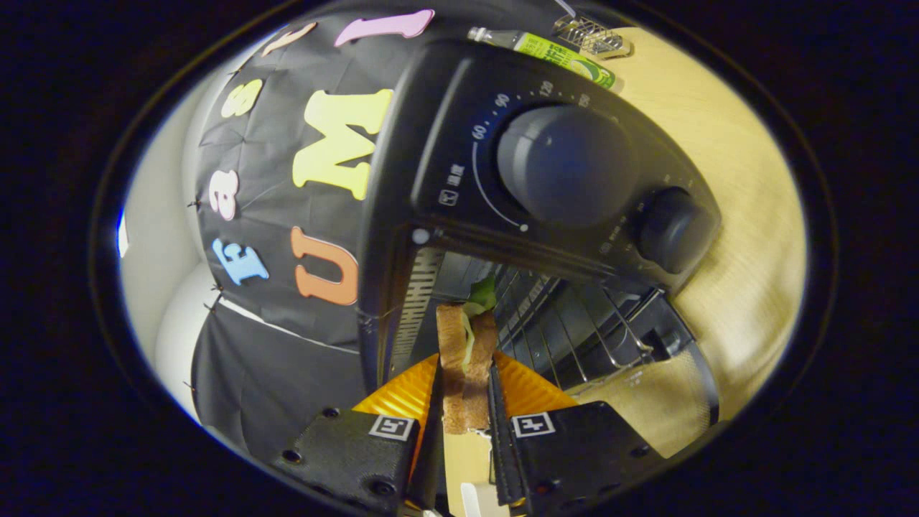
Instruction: Open the toaster oven, put the food inside, and close the toaster oven door.
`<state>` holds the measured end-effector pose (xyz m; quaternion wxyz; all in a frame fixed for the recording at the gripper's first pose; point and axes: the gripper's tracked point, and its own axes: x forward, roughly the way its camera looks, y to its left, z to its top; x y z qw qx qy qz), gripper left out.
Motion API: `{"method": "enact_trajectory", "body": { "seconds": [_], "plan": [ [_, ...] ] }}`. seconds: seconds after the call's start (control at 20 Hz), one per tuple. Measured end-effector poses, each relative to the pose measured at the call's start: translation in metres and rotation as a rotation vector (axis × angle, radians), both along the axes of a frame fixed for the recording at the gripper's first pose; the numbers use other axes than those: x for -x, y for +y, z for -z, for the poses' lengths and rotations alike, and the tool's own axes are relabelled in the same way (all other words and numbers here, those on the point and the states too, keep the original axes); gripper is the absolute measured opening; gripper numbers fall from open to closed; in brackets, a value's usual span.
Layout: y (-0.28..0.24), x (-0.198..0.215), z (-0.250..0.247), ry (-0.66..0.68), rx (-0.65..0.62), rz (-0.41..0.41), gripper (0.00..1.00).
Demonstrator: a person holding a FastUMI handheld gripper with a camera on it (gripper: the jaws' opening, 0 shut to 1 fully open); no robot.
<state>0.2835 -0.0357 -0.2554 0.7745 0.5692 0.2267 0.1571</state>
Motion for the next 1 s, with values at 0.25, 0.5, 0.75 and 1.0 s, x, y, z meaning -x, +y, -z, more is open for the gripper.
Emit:
{"method": "enact_trajectory", "body": {
  "seconds": [0.25, 0.5, 0.75, 1.0],
  "plan": [
    [-0.001, -0.024, -0.002, -0.056, 0.067, 0.059, 0.36],
    [-0.006, -0.037, 0.0, -0.11, 0.195, 0.131, 0.37],
    [-0.004, -0.035, 0.014, -0.08, 0.467, 0.091, 0.62],
    [0.004, -0.024, 0.015, -0.074, 0.735, 0.054, 0.94]
  ]
}}
